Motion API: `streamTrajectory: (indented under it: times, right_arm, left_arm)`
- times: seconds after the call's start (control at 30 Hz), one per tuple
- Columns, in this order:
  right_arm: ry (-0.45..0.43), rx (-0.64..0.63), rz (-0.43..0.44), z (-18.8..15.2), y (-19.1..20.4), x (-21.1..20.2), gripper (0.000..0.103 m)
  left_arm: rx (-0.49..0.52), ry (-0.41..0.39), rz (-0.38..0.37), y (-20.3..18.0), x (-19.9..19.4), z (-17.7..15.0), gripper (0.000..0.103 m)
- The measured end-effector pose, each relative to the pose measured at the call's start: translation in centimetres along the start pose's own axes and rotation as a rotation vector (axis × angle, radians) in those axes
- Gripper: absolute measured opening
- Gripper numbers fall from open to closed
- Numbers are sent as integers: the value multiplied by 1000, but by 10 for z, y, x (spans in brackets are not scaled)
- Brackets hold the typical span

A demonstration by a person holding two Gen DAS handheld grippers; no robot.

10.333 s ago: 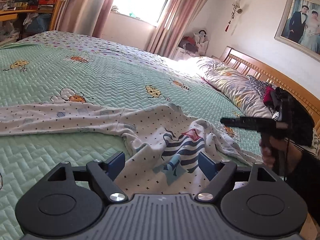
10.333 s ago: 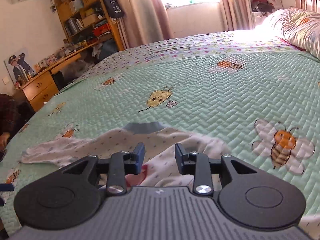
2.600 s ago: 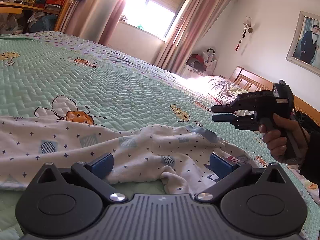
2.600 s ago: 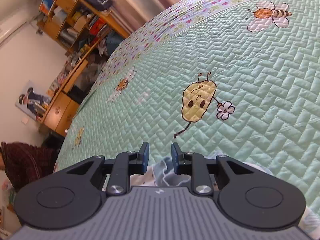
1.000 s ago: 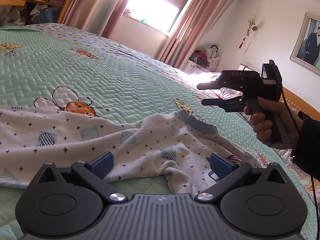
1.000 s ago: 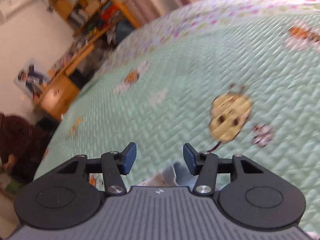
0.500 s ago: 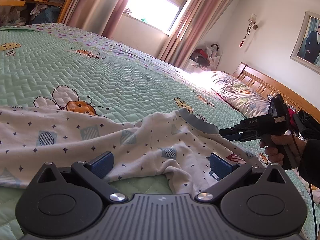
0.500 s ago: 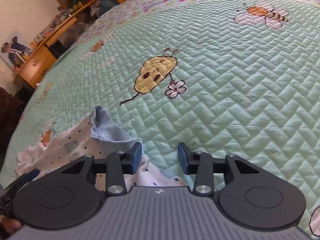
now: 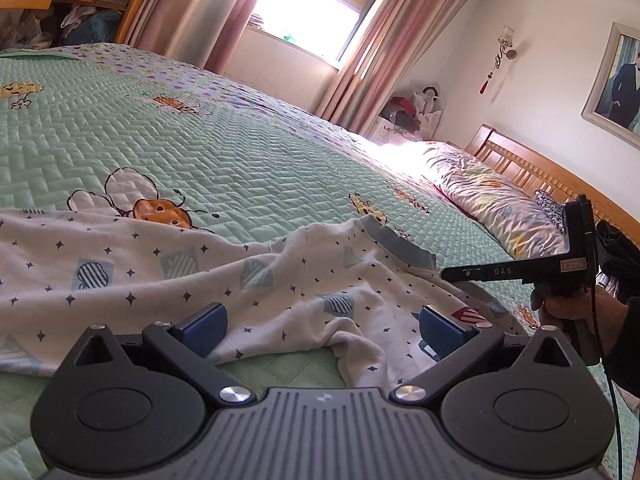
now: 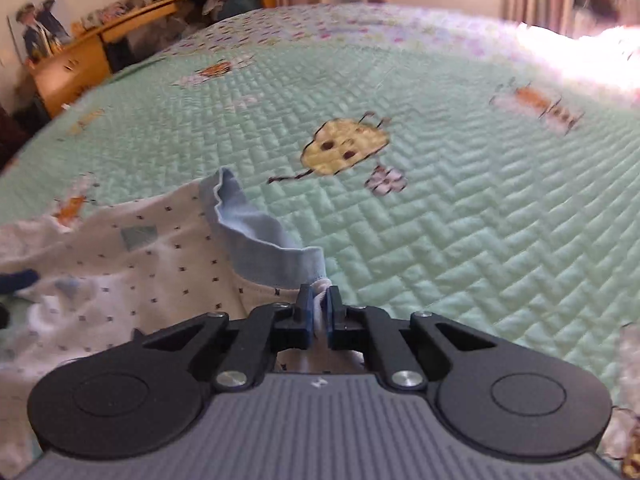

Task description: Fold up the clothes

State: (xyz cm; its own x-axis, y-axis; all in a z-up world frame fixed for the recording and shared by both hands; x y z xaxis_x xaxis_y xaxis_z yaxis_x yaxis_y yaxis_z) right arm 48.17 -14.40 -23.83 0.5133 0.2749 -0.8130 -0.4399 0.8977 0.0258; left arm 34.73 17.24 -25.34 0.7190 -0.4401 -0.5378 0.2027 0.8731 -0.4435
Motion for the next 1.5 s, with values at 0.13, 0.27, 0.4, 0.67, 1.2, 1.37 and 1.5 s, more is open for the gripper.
streamTrajectory:
  times: [0.13, 0.27, 0.4, 0.67, 1.2, 1.37, 1.5]
  right_arm:
    - [-139, -261, -398, 17, 11, -28, 1]
    - [43, -119, -260, 11, -12, -2, 6]
    - [9, 85, -50, -1, -46, -6, 14]
    - [-35, 216, 165, 4, -46, -5, 49]
    - [-60, 61, -64, 13, -51, -25, 7]
    - [-62, 145, 71, 4, -41, -30, 35]
    - [-90, 269, 73, -28, -64, -53, 59]
  left_arm:
    - [1, 2, 2, 0, 1, 0, 102]
    - [-1, 1, 0, 0, 0, 0, 102]
    - [1, 2, 2, 0, 1, 0, 102]
    - [3, 4, 6, 0, 2, 1, 102]
    - [12, 6, 3, -2, 3, 0, 102]
    - [4, 5, -5, -1, 3, 0, 102]
    - [4, 5, -4, -1, 3, 0, 102]
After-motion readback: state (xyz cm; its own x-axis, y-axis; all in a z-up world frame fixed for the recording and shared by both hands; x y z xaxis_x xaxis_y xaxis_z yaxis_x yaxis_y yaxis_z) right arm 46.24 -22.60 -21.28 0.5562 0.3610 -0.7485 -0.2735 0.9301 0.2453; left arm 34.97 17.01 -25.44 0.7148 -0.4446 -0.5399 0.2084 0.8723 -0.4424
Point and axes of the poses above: each gripper's, at about its wrist camera, not at the fingertips, and x roughly the way its jaws point, y to its left, z to its top, the point moved 4 cm from there along x, roughly the way its jaws point, and after that the axes turned 9 degrees about y, right-handed, at the moved point
